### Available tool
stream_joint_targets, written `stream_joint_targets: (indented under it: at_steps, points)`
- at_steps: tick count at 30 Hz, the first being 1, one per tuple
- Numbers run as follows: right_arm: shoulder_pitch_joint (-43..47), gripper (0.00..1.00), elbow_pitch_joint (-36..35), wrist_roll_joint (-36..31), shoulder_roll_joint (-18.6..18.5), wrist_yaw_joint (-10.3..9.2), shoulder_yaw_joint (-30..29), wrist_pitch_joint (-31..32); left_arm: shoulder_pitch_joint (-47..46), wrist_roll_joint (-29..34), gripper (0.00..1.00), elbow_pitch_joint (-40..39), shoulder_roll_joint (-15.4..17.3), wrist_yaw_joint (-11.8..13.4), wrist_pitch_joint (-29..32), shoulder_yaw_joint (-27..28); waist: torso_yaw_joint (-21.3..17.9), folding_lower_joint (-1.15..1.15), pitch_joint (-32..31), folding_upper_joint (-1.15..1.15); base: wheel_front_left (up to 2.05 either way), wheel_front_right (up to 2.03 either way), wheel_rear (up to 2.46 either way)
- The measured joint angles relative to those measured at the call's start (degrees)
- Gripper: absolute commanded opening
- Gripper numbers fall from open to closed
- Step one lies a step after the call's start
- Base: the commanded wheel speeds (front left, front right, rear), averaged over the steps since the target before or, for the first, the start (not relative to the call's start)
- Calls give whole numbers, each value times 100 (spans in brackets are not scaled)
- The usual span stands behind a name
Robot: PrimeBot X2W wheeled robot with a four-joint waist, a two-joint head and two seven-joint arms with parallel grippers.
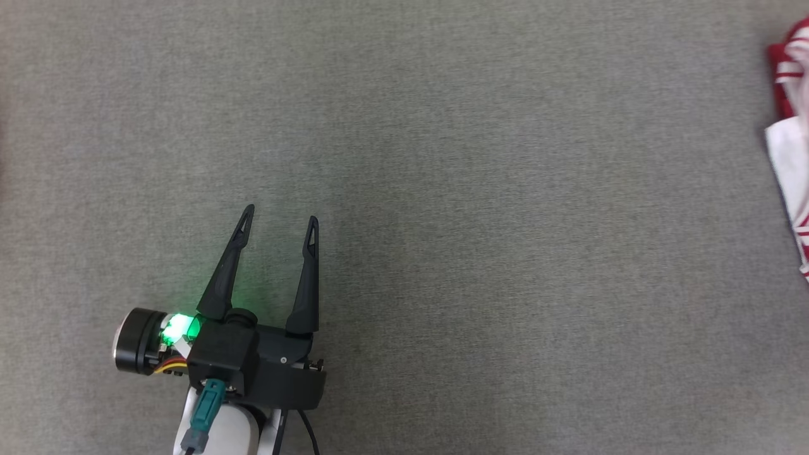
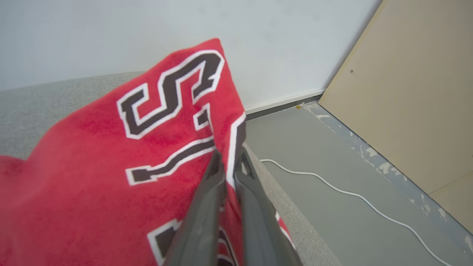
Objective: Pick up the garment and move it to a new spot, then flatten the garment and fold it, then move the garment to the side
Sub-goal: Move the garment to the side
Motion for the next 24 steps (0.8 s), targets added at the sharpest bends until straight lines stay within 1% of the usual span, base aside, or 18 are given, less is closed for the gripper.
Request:
stream_joint_targets:
  at_steps: [5, 6, 7, 9, 11, 15, 17, 19, 22, 24]
  points:
    - [115, 0, 13, -725, -48, 0, -720, 0, 0, -13, 100, 0, 26, 11, 0, 8, 93, 0, 39, 0, 0, 0, 0]
    - [135, 55, -2, -883, -47, 0, -849, -1, 0, -20, 100, 5, 30, 25, 0, 13, 88, 0, 26, 0, 0, 0, 0]
    - [167, 100, -98, -1040, -18, 0, -981, 1, 0, -24, 100, 12, 35, 32, 1, 16, 80, 0, 9, 0, 0, 0, 0]
    - [189, 100, -363, -1281, 119, -1, -1201, -1, 1, -32, 100, 24, 36, 53, 0, 42, 63, -1, -30, -1, 0, 0, 0]
    - [195, 100, -613, -1470, 339, 0, -1360, -9, 5, -66, 100, 41, 37, 59, 0, 66, 51, -1, -88, -1, 0, 0, 0]
    - [246, 100, -1136, -1613, 783, 0, -1372, -11, 18, -119, 100, 97, 30, 75, 1, 102, 41, -1, -246, -1, 0, 0, 0]
    - [329, 100, -1394, -1496, 928, -1, -1144, -11, 65, -187, 100, 120, 22, 91, 0, 153, 40, -1, -346, -1, 0, 0, 0]
    - [430, 100, -1648, -1218, 1091, -1, -826, -11, 161, -201, 100, 157, 15, 101, 0, 190, 40, -1, -457, -1, 0, 0, 0]
    - [792, 100, -2246, -1078, 1771, -1, -372, -13, 298, -274, 100, 216, 5, 126, 0, 313, 38, -1, -652, -1, 0, 0, 0]
    - [1104, 100, -2530, -900, 2154, 1, -78, -9, 416, -323, 100, 259, 1, 132, 0, 402, 37, -1, -793, -1, 0, 0, 0]
